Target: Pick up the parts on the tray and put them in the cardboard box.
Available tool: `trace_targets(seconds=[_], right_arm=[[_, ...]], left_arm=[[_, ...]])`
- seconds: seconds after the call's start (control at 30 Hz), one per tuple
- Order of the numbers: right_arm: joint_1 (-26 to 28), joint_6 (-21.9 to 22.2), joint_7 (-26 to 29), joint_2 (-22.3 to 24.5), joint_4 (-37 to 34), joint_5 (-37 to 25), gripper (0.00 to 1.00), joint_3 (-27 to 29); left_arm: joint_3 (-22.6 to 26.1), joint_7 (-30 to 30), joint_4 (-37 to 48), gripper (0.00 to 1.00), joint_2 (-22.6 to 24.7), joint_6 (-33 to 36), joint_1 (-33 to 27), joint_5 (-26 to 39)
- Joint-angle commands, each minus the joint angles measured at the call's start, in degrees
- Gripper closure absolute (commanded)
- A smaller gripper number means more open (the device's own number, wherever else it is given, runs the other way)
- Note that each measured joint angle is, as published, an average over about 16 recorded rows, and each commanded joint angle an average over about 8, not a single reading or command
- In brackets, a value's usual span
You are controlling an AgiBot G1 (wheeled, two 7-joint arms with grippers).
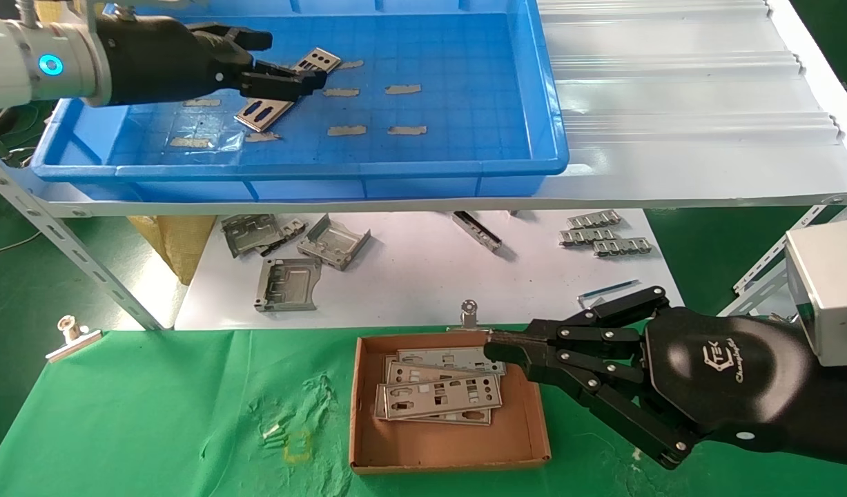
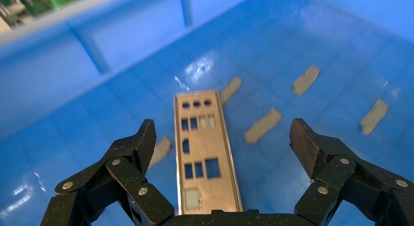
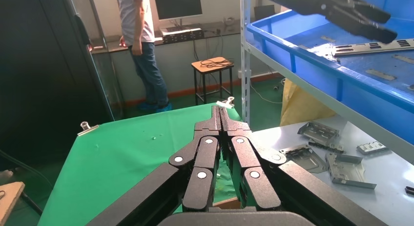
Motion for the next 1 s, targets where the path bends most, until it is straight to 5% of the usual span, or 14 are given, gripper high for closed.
trace_targets(seconds=[0.03,0.1,0.17,0.4,0.47,1.0], right_arm=[[0.0,0.0,0.0,0.0,0.0,0.0,0.21,0.0],[0.0,0.0,0.0,0.0,0.0,0.0,0.00,0.0],[0.0,0.0,0.0,0.0,0.0,0.0,0.00,0.0],[0.0,0.0,0.0,0.0,0.0,0.0,0.00,0.0],[0.0,0.0,0.0,0.0,0.0,0.0,0.00,0.0],[0.0,0.0,0.0,0.0,0.0,0.0,0.00,0.0]], left_arm=[[0.2,-0.1,1.0,0.00,0.6,-0.9,-0.1,0.3],[0.3,-0.1,1.6,0.00,1.0,-1.6,0.0,0.5],[0.3,0.0,2.1,0.03,1.4,-2.3,0.2,0.5],[-0.2,0.3,3.2,0.86,1.9,-4.3,1.2,-0.2],[-0.4,0.5,3.3,1.00,1.9,-4.4,1.5,-0.5],[-0.3,2.3,3.2,1.00,2.3,-4.4,2.1,-0.3]])
